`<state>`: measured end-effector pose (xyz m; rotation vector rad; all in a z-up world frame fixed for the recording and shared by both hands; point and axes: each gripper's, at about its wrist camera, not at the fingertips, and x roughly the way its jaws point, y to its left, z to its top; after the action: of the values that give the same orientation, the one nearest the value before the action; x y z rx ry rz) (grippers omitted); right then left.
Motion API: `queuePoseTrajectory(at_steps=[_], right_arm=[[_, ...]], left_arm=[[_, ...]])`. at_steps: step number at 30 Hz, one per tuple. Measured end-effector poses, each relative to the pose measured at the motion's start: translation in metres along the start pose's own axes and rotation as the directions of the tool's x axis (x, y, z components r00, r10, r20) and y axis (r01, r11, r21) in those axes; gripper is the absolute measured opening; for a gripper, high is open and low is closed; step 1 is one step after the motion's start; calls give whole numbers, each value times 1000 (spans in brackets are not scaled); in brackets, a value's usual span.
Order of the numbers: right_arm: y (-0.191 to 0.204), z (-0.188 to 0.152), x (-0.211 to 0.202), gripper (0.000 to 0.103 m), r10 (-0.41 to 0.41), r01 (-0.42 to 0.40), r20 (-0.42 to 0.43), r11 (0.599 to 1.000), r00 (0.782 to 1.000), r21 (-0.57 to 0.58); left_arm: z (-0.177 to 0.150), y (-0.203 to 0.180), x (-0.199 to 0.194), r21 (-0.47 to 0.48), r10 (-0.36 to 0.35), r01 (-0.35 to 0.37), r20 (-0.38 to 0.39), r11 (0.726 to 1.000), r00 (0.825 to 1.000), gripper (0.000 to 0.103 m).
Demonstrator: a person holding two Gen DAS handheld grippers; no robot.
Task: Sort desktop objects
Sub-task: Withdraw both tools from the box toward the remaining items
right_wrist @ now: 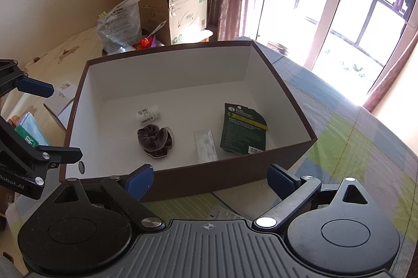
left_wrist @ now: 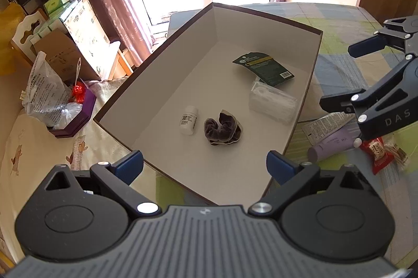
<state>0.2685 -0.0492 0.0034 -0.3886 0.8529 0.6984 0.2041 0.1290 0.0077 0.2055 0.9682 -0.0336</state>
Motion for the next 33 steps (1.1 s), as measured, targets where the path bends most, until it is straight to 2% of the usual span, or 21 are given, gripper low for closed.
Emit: queuePoseTrajectory(at_steps=[13,23,33], right_arm=[[-6,-28,-37,98,23,-23,41,1000,999,-13],[-34,-65,-65,98,2,-5,48,999,999,46],[-58,-113,-91,98,-40,35,34,991,999,128]], left_arm=[[-13,-29,-32,-27,25,-24,28,999,999,99],[-23,-58,-44,-28,16,-14,66,999,998,99],[-35,-92,-42,5,-37,37,95,999,995,99]])
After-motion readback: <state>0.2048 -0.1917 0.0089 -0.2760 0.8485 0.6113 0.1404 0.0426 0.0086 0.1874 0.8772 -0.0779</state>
